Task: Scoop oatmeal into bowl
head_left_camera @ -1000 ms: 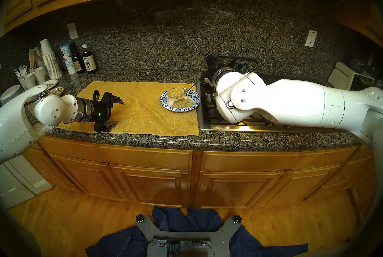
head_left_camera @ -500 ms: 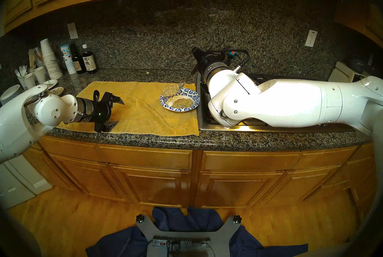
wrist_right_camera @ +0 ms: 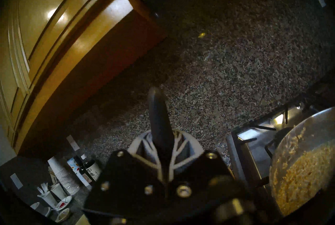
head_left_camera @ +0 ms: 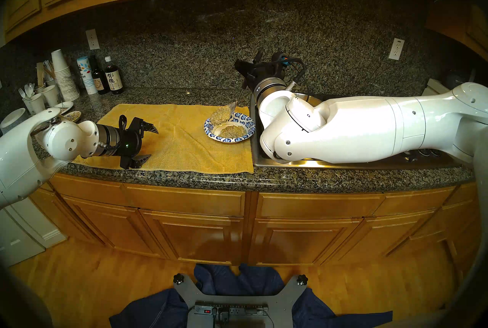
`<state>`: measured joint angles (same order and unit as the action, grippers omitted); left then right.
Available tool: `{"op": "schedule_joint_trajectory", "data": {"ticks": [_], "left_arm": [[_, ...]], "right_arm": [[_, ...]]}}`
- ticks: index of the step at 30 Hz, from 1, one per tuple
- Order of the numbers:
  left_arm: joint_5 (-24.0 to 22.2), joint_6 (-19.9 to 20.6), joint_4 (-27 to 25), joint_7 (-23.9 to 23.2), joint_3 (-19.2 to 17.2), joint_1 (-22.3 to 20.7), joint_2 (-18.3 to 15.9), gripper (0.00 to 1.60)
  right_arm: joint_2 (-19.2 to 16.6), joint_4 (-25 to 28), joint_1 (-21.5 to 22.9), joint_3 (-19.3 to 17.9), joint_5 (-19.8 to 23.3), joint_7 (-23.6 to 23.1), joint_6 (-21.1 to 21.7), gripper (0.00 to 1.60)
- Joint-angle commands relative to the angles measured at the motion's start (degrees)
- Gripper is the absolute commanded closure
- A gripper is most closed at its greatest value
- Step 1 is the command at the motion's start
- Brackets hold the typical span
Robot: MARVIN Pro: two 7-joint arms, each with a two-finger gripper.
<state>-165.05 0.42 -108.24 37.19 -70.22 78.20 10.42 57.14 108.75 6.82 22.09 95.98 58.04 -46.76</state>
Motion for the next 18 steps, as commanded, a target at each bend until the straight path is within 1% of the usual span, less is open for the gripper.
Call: {"op": "schedule_joint_trajectory", "data": {"ticks": [1,2,8,18], "left_arm": [[0.05,-0.01,0.11,-0.03,-0.10,-0.12,0.07,0.00],[0.05,-0.01,0.11,-0.03,-0.10,-0.12,0.08,0.00],[0.05,-0.01,0.11,-0.03,-0.10,-0.12,0.08,0.00],[0.05,-0.01,0.11,-0.03,-0.10,-0.12,0.07,0.00]], "right_arm": [[2.89,-2.04,4.61,0.70,-6.09,6.45,0.73,1.60],[3.01,-2.32,4.62,1.10,-6.51,6.13,0.95,1.60],[4.22,-3.46,5.03,3.02,-9.61,7.65,2.28,1.60],[5.19,-5.21,6.05,6.66,-15.66,10.34,6.23,1.60]]}}
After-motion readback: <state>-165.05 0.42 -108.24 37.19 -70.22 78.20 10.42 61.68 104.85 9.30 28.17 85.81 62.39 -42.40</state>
